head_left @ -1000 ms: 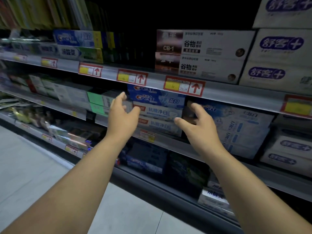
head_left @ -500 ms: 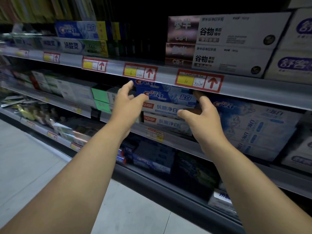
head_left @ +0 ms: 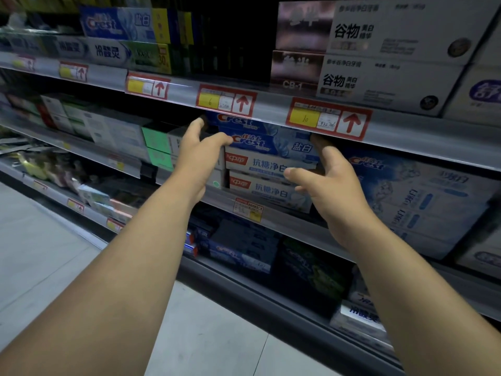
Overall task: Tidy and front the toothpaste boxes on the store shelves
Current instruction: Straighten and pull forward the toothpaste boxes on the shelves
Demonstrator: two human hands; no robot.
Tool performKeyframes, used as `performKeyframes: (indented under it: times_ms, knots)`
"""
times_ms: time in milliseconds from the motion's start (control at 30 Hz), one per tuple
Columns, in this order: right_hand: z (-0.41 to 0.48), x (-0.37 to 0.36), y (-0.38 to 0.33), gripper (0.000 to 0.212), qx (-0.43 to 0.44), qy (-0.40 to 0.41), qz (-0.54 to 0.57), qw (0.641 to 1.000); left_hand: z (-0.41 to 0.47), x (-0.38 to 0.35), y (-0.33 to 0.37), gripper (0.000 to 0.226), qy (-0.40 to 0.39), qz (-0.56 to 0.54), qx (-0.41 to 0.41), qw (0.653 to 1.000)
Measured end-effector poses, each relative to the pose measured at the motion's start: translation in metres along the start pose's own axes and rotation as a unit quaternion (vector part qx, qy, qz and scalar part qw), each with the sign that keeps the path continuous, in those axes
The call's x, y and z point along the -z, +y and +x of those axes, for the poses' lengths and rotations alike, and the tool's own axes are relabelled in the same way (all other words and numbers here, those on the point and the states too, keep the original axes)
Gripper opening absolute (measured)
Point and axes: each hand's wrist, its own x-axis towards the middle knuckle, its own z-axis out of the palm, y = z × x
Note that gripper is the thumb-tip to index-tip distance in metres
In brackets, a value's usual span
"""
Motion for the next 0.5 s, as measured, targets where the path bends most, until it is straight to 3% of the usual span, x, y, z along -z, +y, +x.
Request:
performKeyframes:
  times_ms: [133,267,500]
  knots:
    - [0.000,0.001,0.000,0.079,0.007,0.005,0.016,1.000,0.001,0.009,0.007,0.084,0.008,0.015,-0.019,1.000]
    - [-0.004,0.006,-0.006,0.059,0.019,-0.014,0.039,0.999,0.001,0.017,0.007,0.058,0.023,0.011,-0.036,0.999]
    - [-0.018,0.013,-0.007,0.082,0.008,-0.018,0.064,0.998,-0.012,0.034,0.003,0.044,0.021,0.000,-0.032,0.999]
